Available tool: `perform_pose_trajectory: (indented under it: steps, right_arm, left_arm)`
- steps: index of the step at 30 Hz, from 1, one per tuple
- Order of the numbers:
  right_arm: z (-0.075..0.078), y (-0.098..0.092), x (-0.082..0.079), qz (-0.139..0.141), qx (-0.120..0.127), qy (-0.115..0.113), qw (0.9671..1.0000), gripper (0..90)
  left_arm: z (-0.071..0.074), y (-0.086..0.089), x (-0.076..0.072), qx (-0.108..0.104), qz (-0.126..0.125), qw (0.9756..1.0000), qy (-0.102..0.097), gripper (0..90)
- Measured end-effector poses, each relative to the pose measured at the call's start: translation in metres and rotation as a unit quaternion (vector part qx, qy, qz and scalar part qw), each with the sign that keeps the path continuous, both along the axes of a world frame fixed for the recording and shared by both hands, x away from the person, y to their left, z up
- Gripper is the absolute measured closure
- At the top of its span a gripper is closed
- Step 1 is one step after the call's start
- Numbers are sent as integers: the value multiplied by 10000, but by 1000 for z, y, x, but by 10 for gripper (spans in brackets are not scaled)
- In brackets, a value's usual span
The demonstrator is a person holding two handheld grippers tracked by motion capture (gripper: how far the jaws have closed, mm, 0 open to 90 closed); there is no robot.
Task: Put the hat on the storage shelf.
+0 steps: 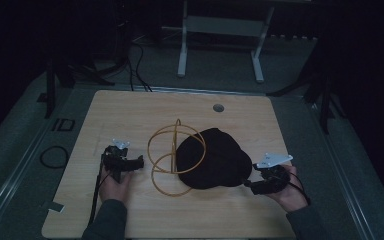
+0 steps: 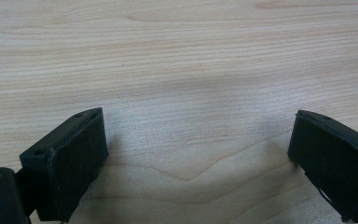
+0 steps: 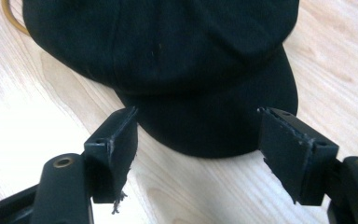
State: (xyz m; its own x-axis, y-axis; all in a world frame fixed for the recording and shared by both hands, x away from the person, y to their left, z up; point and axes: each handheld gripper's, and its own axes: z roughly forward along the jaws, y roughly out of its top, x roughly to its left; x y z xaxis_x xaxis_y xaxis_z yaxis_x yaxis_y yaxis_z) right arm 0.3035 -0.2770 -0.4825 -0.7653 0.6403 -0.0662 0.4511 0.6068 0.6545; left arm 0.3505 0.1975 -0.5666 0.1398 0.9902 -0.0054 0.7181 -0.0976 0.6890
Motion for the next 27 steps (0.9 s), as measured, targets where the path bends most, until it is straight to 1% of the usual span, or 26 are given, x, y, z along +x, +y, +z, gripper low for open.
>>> perform_pose_trajectory:
  steps: [6,21,27]
  right_arm:
    - [8,10,8,180,-46,-11,9998,272]
    - [17,30,28,405,-216,-26,9989,259]
    - [22,39,36,530,-182,-11,9984,247]
  left_arm:
    - [0,0,0,1,-1,10000,0,41]
    - [0,0,0,-1,-2,10000,2,41]
    - [0,0,0,-1,-4,10000,3,41]
